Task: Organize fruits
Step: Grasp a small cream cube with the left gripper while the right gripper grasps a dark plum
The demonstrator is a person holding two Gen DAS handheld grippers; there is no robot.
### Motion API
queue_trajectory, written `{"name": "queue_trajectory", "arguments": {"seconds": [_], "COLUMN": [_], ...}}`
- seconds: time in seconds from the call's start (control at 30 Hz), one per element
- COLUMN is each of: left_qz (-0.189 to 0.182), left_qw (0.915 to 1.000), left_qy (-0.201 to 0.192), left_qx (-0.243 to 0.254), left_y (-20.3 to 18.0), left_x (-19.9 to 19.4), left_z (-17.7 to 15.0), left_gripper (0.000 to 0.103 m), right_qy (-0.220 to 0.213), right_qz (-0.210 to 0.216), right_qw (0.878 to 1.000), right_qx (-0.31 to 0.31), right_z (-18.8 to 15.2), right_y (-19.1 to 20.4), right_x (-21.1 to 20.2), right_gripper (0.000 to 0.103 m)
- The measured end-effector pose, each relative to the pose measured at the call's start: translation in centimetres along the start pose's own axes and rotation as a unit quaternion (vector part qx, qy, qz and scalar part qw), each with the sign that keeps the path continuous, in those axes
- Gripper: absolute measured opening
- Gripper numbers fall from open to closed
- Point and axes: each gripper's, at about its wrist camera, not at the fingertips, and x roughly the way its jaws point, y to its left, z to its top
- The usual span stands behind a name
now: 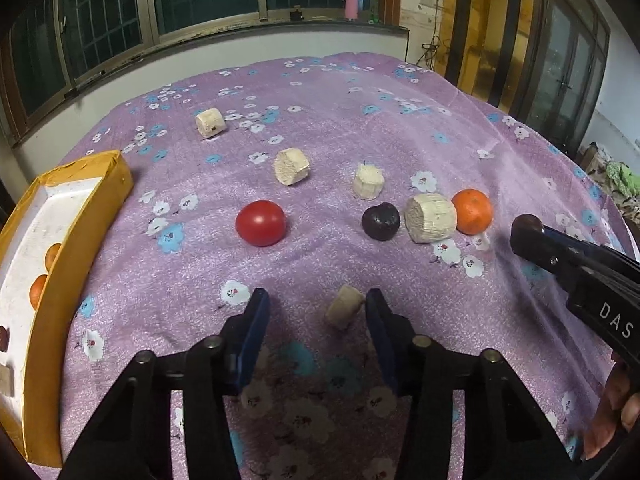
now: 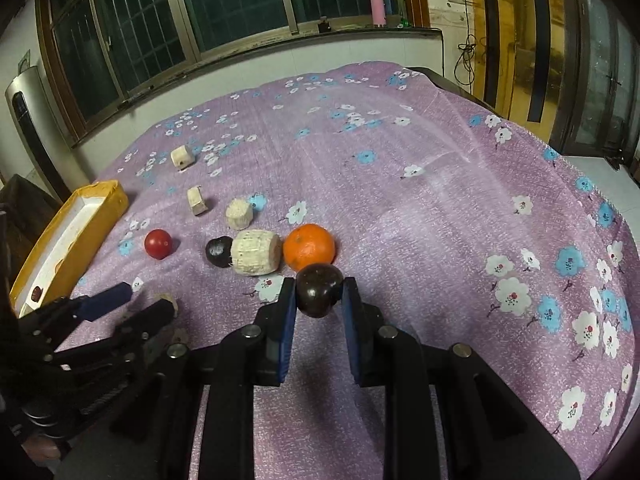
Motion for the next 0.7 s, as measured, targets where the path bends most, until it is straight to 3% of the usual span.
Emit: {"name": "queue_trajectory", "arguments": {"seconds": [0.2, 0.33, 0.37, 0.43, 0.5, 0.57, 0.63, 0.7], "left_qz": [-0.032, -0.045, -0.056, -0.074, -0.073, -0.062, -0.044, -0.045], "left_qw": [0.9995, 0.9989, 0.9982, 0.997, 0.9971, 0.9978, 0.9988, 0.9989], "left_qy": [0.001, 0.006, 0.023, 0.021, 0.02, 0.021, 0.019, 0.017], "left_qx": [0.01, 0.007, 0.004, -0.002, 0.0, 0.008, 0.01, 0.005], "left_y": [-0.4, -0.2, 0.0, 0.4, 0.2, -0.2, -0.1, 0.3], "left_x": [-0.2, -0.1, 0.4, 0.3, 0.1, 0.0, 0.0, 0.2], "left_z": [-0.1, -0.1, -0.2, -0.2, -0.2, -0.2, -0.2, -0.2], "left_gripper": [0.018, 0.018, 0.02, 0.033, 0.033, 0.031, 0.014, 0.012], "right_qy": [-0.004, -0.007, -0.008, -0.01, -0.012, -0.016, -0.017, -0.018], "right_qz": [-0.002, -0.003, -0.004, -0.004, -0.004, -0.001, 0.003, 0.005], "right_qw": [1.0, 1.0, 1.0, 1.0, 1.0, 1.0, 1.0, 1.0], "right_qx": [-0.002, -0.002, -0.002, -0.001, 0.002, 0.005, 0.005, 0.006], "right_z": [0.0, 0.0, 0.0, 0.0, 0.0, -0.1, -0.1, -0.2], "right_y": [0.1, 0.1, 0.1, -0.1, -0.2, -0.3, -0.4, -0.5], "right_x": [-0.1, -0.5, -0.6, -0.8, -1.0, -1.1, -1.2, -1.1], "right_gripper": [0.024, 0.024, 0.024, 0.024, 0.024, 0.024, 0.024, 0.024]}}
